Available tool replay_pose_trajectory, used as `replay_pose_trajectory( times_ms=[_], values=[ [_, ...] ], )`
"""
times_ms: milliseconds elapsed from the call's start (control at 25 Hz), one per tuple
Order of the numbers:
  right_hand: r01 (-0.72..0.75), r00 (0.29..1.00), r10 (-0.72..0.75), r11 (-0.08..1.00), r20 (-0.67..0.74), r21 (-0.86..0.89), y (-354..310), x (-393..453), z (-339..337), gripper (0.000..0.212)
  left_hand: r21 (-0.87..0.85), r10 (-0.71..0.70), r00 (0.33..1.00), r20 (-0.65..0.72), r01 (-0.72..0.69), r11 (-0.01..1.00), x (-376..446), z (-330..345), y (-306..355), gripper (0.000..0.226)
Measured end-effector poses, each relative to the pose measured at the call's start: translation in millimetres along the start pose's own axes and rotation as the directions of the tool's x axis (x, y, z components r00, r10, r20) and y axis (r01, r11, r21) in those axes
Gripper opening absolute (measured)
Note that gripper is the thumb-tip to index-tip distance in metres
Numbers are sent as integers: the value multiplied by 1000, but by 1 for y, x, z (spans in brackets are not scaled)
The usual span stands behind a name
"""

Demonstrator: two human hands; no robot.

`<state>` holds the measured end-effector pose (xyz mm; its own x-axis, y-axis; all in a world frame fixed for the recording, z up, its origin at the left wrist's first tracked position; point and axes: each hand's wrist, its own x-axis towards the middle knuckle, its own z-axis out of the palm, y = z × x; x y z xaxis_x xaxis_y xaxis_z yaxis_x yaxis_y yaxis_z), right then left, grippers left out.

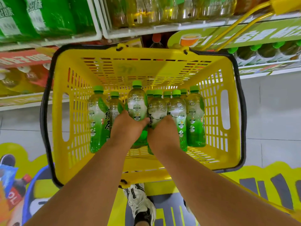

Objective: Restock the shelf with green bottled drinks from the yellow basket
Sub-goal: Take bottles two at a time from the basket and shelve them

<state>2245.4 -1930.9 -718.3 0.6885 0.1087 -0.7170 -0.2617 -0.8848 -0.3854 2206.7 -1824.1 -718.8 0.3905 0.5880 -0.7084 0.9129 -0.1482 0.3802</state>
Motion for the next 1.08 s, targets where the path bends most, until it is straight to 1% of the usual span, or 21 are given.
replay_pose_trajectory(
  times_ms=[40, 160, 200, 240, 360, 440, 520, 680, 720, 800, 840, 920, 960, 1000, 1040, 1080],
  values=[
    [4, 1000, -4, 999, 3, 33, 1, 2, -1, 51, -11, 1, 1000, -4, -2, 1000, -1, -1, -1, 55],
    [13, 999, -17, 993, 27, 115, 1, 5, -8, 74, -80, -6, 999, -34, 3, 997, -4, -1, -4, 45],
    [9, 999, -15, 990, 38, 140, 1, 5, -11, 75, -99, -1, 999, -49, -4, 995, -7, -2, -6, 40],
    [0, 999, -9, 986, 53, 168, 2, 6, -14, 72, -123, 4, 998, -61, -11, 992, -11, -2, -9, 37],
    [7, 998, -22, 967, 55, 256, 6, -1, -24, 49, -173, 20, 995, -93, -36, 984, -27, -9, -14, 35],
    [41, 998, -55, 954, 40, 296, 10, -12, -36, 41, -173, 29, 993, -113, -49, 984, -44, -17, -11, 35],
    [74, 996, -88, 933, 23, 351, 11, -28, -57, 36, -171, 31, 988, -149, -56, 984, -65, -28, -1, 40],
    [126, 991, -133, 881, -16, 456, 4, -76, -122, 36, -185, 78, 986, -149, -105, 977, -121, -60, 29, 66],
    [148, 988, -153, 868, -29, 474, 0, -91, -141, 34, -195, 98, 984, -151, -127, 973, -139, -71, 39, 68],
    [190, 980, -189, 846, -53, 498, -11, -127, -183, 32, -212, 148, 974, -173, -183, 960, -182, -100, 64, 58],
    [204, 978, -201, 831, -62, 517, -19, -148, -205, 36, -213, 172, 967, -186, -210, 954, -206, -117, 79, 50],
    [239, 969, -233, 800, -83, 550, -40, -195, -251, 52, -232, 211, 957, -201, -256, 938, -261, -156, 110, 36],
    [276, 959, -264, 779, -105, 563, -51, -217, -273, 62, -240, 239, 949, -203, -285, 928, -286, -172, 125, 31],
    [307, 950, -286, 766, -128, 565, -61, -241, -296, 68, -242, 269, 939, -214, -318, 917, -315, -189, 139, 28],
    [349, 934, -324, 742, -149, 573, -69, -262, -316, 66, -256, 295, 928, -229, -350, 901, -340, -204, 151, 27],
    [390, 917, -357, 718, -176, 576, -79, -285, -340, 57, -279, 322, 912, -254, -388, 878, -366, -219, 166, 27]
  ],
)
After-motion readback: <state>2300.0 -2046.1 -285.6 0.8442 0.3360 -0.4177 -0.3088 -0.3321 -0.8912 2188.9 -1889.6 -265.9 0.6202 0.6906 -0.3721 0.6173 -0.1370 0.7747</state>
